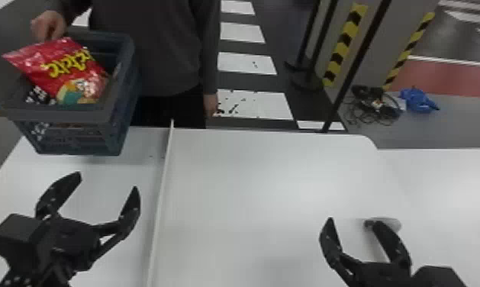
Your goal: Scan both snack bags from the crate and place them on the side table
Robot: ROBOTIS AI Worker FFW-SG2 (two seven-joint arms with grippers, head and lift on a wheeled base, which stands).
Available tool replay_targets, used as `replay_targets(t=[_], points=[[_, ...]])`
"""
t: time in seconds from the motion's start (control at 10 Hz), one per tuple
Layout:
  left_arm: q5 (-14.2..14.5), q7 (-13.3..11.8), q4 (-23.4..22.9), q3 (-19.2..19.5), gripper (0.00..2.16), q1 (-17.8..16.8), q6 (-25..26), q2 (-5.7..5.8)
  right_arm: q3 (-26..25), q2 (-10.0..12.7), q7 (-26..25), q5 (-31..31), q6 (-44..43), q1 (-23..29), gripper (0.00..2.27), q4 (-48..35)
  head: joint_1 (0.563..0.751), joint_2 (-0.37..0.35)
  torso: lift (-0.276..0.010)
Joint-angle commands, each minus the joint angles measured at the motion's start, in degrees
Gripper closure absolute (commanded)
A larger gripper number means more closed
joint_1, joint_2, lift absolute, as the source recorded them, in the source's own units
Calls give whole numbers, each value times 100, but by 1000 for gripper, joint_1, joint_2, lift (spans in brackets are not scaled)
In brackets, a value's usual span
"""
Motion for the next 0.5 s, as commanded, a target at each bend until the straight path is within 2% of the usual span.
replay_targets(t=[0.0, 0.4], points=[[16, -7, 1, 0, 49, 3, 0, -15, 2, 5, -1, 4, 0, 0, 33, 0, 695, -173, -98], [34, 2, 18, 0, 49, 12, 0, -15, 2, 5, -1, 21, 0, 0, 33, -9, 695, -172, -98]])
